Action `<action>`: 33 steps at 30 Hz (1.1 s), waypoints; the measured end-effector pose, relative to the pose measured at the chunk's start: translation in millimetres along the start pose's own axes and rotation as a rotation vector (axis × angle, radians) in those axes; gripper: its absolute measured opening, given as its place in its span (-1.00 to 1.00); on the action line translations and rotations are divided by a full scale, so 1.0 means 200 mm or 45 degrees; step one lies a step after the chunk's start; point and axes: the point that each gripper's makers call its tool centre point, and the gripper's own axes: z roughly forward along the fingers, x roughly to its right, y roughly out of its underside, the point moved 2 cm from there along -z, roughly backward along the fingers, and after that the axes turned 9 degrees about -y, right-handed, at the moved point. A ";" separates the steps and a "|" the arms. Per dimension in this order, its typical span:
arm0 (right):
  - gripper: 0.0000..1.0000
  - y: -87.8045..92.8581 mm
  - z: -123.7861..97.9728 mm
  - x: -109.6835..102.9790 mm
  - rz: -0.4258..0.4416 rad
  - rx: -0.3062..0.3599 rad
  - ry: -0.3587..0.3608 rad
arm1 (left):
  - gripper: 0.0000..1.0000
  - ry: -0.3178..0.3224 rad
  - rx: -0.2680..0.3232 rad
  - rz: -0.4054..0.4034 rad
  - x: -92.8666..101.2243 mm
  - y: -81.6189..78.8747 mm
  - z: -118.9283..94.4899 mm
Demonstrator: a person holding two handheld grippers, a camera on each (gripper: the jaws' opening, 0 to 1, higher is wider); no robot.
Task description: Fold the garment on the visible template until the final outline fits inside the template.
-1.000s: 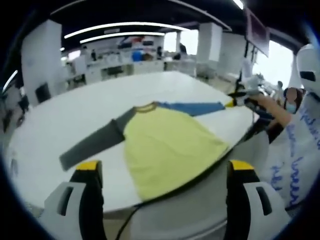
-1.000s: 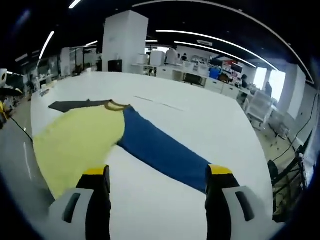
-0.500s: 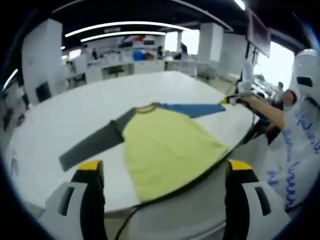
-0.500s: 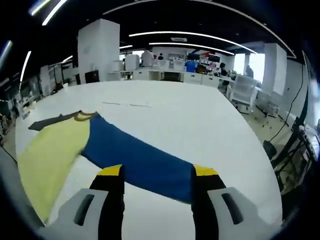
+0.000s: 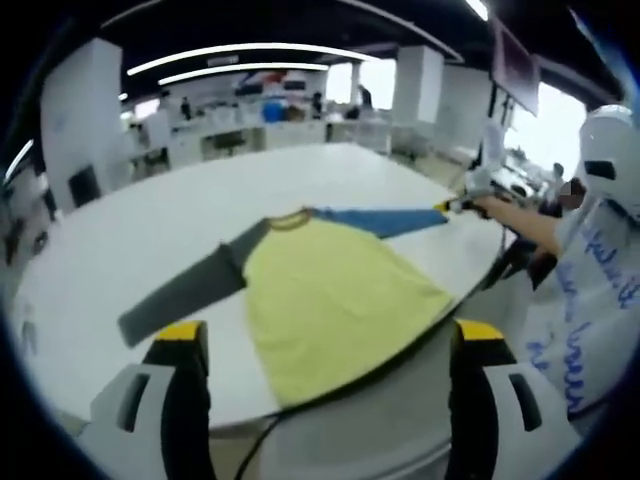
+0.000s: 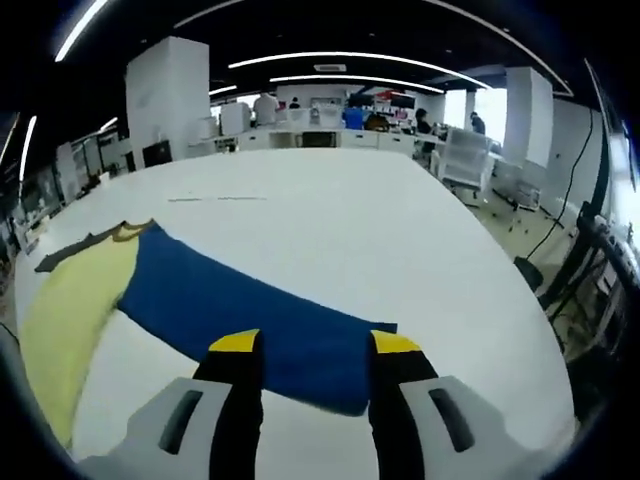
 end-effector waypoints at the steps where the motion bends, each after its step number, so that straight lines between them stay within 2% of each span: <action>1: -0.17 0.01 0.00 0.01 0.006 -0.007 0.008 | 0.93 -0.003 0.001 0.000 0.00 0.00 0.00; 4: -0.15 0.06 0.02 0.05 0.046 -0.022 0.026 | 0.93 -0.007 0.007 -0.014 -0.01 0.00 0.00; 7: -0.20 0.07 0.02 0.07 0.078 0.002 0.052 | 0.92 -0.004 -0.008 -0.013 0.00 0.01 0.00; 12: -0.22 0.11 0.04 0.13 0.087 -0.034 0.087 | 0.90 -0.027 0.006 0.011 -0.01 0.00 0.00; 17: -0.29 0.14 0.05 0.18 0.128 -0.021 0.123 | 0.93 -0.033 0.008 0.003 -0.01 -0.01 0.00; 22: -0.26 0.17 0.07 0.18 0.135 -0.051 0.114 | 0.92 -0.055 0.028 0.001 -0.02 -0.03 -0.01; 24: -0.25 0.15 0.07 0.18 0.149 -0.023 0.115 | 0.94 -0.052 0.031 -0.002 -0.01 -0.03 -0.01; 28: -0.37 0.14 0.08 0.17 0.072 -0.049 0.119 | 0.95 -0.048 0.003 0.010 -0.01 -0.02 0.00; 29: -0.40 0.14 0.08 0.17 0.097 -0.043 0.113 | 0.96 -0.047 0.002 0.007 0.00 -0.02 0.00; 33: -0.45 0.14 0.08 0.17 0.084 -0.045 0.108 | 0.95 -0.049 -0.003 0.004 -0.01 -0.02 0.00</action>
